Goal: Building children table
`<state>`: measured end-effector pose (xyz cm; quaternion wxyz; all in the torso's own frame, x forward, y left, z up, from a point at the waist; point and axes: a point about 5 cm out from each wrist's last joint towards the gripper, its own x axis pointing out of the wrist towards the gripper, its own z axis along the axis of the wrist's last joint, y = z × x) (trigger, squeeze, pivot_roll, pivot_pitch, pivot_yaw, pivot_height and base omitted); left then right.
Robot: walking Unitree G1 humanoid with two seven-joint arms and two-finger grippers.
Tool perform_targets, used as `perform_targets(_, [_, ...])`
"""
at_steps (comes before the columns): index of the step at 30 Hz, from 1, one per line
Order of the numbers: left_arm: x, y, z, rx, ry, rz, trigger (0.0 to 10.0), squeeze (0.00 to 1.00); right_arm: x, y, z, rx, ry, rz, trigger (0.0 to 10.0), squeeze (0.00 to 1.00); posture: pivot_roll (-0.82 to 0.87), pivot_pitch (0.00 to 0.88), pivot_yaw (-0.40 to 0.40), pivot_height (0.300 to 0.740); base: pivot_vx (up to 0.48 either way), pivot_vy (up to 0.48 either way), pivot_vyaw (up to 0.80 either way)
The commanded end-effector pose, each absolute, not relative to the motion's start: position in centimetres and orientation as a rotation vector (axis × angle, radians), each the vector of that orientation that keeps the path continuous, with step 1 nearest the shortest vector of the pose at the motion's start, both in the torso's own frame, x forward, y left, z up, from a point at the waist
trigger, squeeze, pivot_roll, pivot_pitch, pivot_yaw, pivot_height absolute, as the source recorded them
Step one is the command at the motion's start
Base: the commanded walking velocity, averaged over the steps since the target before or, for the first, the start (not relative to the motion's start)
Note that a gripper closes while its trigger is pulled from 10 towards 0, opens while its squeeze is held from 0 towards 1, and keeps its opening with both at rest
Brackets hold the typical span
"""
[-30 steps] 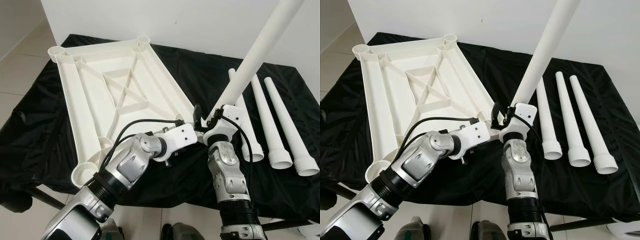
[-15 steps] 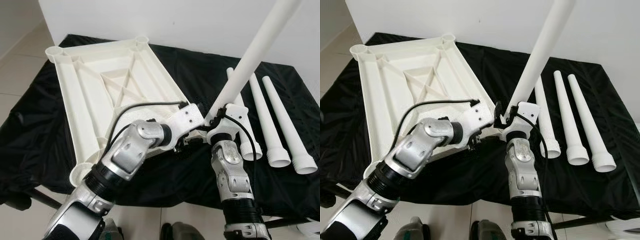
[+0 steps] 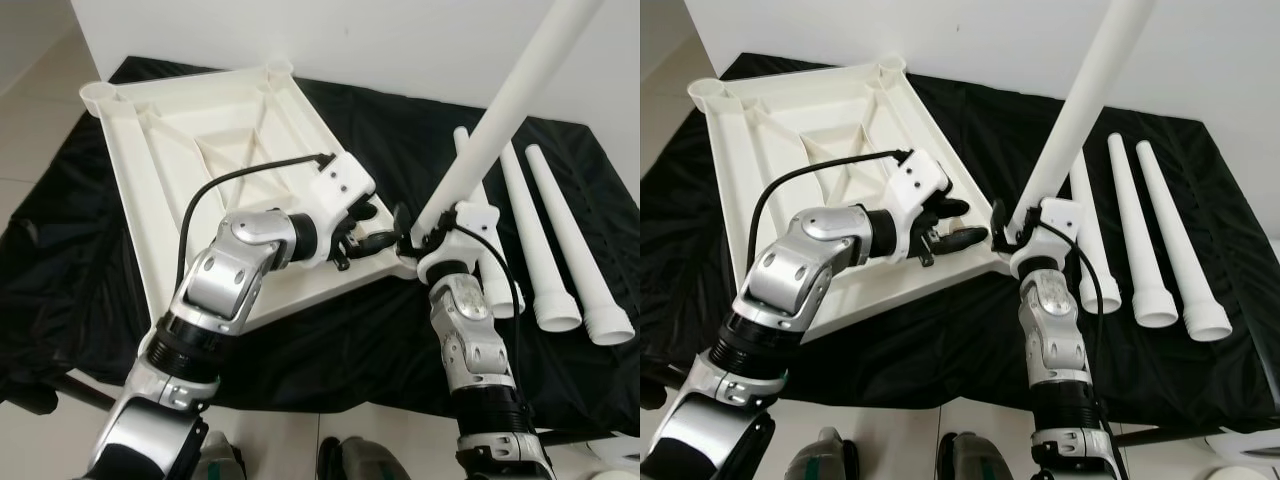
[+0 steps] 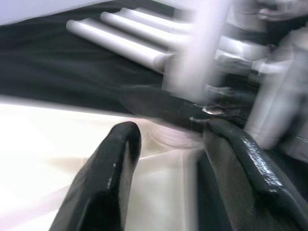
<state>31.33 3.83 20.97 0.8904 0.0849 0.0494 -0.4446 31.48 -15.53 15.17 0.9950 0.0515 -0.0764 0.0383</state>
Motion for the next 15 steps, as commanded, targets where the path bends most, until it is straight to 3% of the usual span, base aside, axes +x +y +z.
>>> perform_targets(1, [32.2, 5.0, 20.6, 0.184, 0.092, -0.753, 10.0, 0.00, 31.6, -15.8, 15.1, 0.120, -0.154, 0.133, 10.0, 0.00, 0.00, 0.145, -0.087, 0.740, 0.000, 0.000, 0.00])
perform_targets(2, [32.6, 5.5, 20.8, 0.180, 0.072, -0.660, 10.0, 0.00, 31.8, -16.1, 15.4, 0.121, -0.163, 0.170, 10.0, 0.00, 0.00, 0.153, -0.088, 0.740, 0.000, 0.000, 0.00])
perform_targets(12, [32.6, 7.0, 22.8, 0.087, -0.033, -0.474, 10.0, 0.00, 32.7, -17.4, 16.2, 0.101, -0.185, 0.243, 10.0, 0.00, 0.02, 0.176, -0.099, 0.740, 0.000, 0.000, 0.00])
perform_targets(15, [32.1, 8.9, 22.8, 0.038, -0.062, -0.366, 10.0, 0.00, 34.0, -17.8, 16.9, 0.071, -0.190, 0.333, 10.0, 0.00, 0.03, 0.203, -0.104, 0.740, 0.000, 0.000, 0.00])
